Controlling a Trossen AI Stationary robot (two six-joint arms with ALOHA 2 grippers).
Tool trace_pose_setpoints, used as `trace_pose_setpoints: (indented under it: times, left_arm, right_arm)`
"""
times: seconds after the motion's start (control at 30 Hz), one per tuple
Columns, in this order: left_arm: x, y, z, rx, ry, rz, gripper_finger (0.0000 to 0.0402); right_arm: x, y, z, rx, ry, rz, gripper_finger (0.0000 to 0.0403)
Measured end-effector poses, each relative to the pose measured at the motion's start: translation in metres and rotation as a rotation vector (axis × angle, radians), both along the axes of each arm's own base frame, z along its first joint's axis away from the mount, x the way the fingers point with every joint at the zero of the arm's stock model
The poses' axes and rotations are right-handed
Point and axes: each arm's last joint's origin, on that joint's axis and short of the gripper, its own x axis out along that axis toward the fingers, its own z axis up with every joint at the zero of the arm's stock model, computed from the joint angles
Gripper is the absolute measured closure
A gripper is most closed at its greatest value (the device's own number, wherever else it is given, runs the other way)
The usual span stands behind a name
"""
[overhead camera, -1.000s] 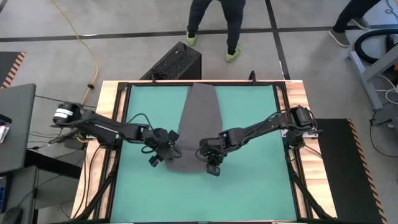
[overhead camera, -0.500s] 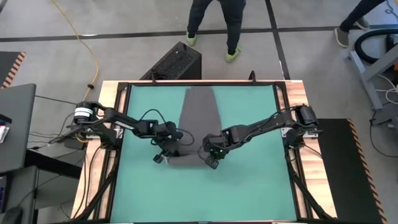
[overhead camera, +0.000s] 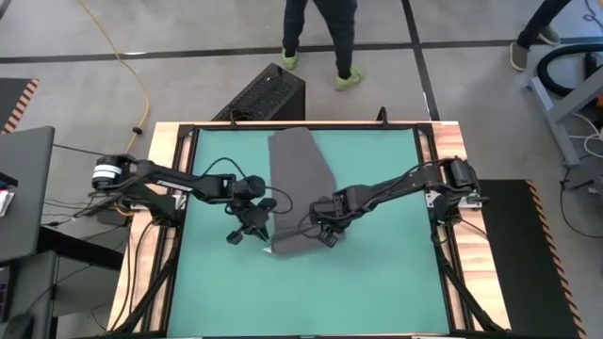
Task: Roll towel into tight, uniform cylinder
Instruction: Roll the gray towel
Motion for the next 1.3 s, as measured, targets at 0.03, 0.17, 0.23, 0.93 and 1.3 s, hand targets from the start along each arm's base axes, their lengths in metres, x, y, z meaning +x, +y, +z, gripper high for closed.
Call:
trace_pose_setpoints:
  times: [0.03,0.17,0.23,0.93,1.3]
  left_arm:
    - [-0.001,-0.001,0.003,0.001,-0.011,-0.002,0.0379]
    - [-0.005,-0.002,0.017,-0.027,-0.054,0.005,0.0392]
    - [-0.008,-0.004,0.031,-0.056,-0.129,-0.021,0.0399]
    - [0.024,-0.053,-0.003,0.528,-0.331,0.012,0.0401]
    - [0.037,-0.028,-0.031,0.555,-0.198,0.135,0.0401]
  right_arm:
    - [0.0,-0.002,0.0,0.0,-0.002,-0.005,0.0385]
    - [0.001,-0.007,0.001,-0.005,-0.009,-0.007,0.0385]
    - [0.001,-0.009,0.0,-0.007,-0.006,-0.014,0.0385]
    - [0.003,-0.034,0.0,-0.004,-0.009,-0.069,0.0385]
    - [0.003,-0.033,0.0,-0.006,-0.013,-0.058,0.0379]
